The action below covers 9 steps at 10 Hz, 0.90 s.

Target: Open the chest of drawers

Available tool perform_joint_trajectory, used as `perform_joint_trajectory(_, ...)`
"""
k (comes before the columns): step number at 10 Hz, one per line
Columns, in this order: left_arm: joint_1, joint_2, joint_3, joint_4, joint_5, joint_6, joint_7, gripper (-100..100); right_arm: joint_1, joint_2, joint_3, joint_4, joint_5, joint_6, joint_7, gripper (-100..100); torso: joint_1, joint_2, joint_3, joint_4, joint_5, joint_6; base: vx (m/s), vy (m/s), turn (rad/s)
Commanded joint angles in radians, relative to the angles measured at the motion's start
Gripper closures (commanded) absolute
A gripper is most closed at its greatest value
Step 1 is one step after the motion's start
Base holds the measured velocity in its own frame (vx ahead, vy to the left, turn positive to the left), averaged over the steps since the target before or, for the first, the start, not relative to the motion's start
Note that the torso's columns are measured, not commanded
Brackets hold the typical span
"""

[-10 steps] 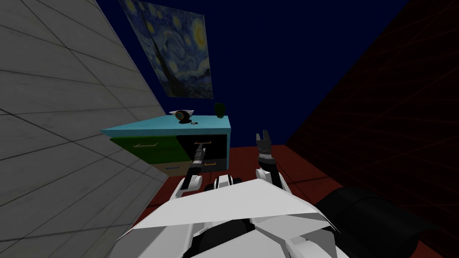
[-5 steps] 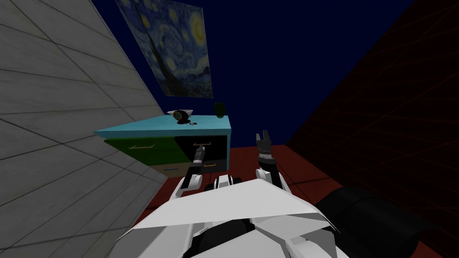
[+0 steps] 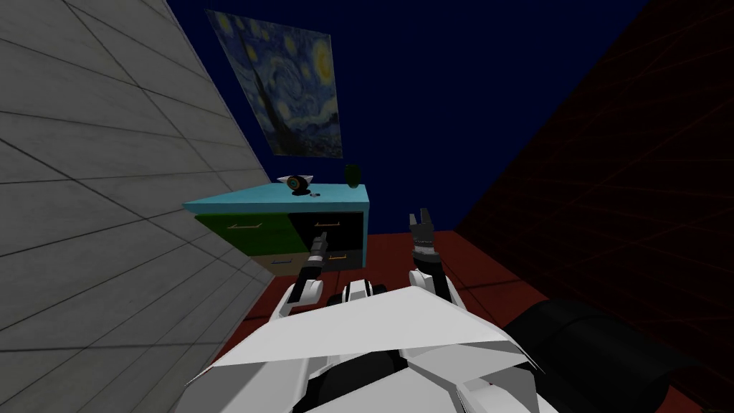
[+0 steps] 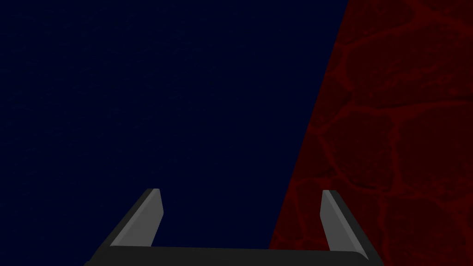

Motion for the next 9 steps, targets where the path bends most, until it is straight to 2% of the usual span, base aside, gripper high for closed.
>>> perform_joint_trajectory(1, 0.001, 0.036, 0.000, -0.005, 0.000, 0.004, 0.000, -100, 0.000, 0.000, 0.000, 0.000, 0.000, 0.000, 0.000, 0, 0.000, -0.006, -0.003, -0.001, 0.000, 0.000, -0.010, 0.001, -0.003)
perform_joint_trajectory(2, 0.000, 0.050, 0.000, -0.009, 0.001, 0.005, 0.001, -100, 0.000, 0.000, 0.000, 0.000, 0.000, 0.000, 0.000, 0, 0.001, -0.008, -0.005, -0.002, 0.000, 0.000, 0.016, 0.008, 0.001)
perform_joint_trajectory(4, -0.011, 0.057, 0.007, -0.024, 0.005, 0.034, 0.004, -100, 0.001, 0.000, 0.000, 0.000, 0.000, 0.000, 0.000, 0, 0.003, -0.008, -0.005, -0.002, 0.001, 0.000, 0.140, 0.049, -0.005)
perform_joint_trajectory(5, -0.015, 0.016, 0.010, -0.020, 0.006, 0.043, 0.004, -100, 0.001, 0.000, 0.000, 0.000, 0.000, 0.000, 0.000, 0, 0.003, -0.007, -0.005, -0.002, 0.001, 0.000, 0.161, 0.043, -0.003)
perform_joint_trajectory(6, -0.015, -0.002, 0.010, -0.019, 0.007, 0.044, 0.004, -100, 0.001, 0.000, 0.000, 0.000, 0.000, 0.000, 0.000, 0, 0.001, -0.003, -0.002, -0.001, 0.000, 0.000, 0.085, 0.011, -0.001)
perform_joint_trajectory(7, -0.014, 0.011, 0.009, -0.019, 0.006, 0.041, 0.004, -100, 0.001, 0.000, 0.000, 0.000, 0.000, 0.000, 0.000, 0, -0.002, 0.003, 0.001, 0.001, 0.000, 0.000, 0.030, 0.001, 0.001)
perform_joint_trajectory(8, -0.015, 0.009, 0.011, -0.046, 0.008, 0.070, 0.004, -100, 0.000, 0.000, 0.000, 0.000, 0.000, 0.000, 0.000, 0, -0.001, 0.006, 0.003, 0.002, 0.000, 0.000, 0.073, -0.008, -0.004)
perform_joint_trajectory(9, -0.017, 0.008, 0.011, -0.033, 0.007, 0.055, 0.004, -100, 0.000, 0.000, 0.000, 0.000, 0.000, 0.000, 0.000, 0, 0.000, 0.001, 0.001, 0.001, 0.000, 0.000, 0.044, -0.007, -0.001)
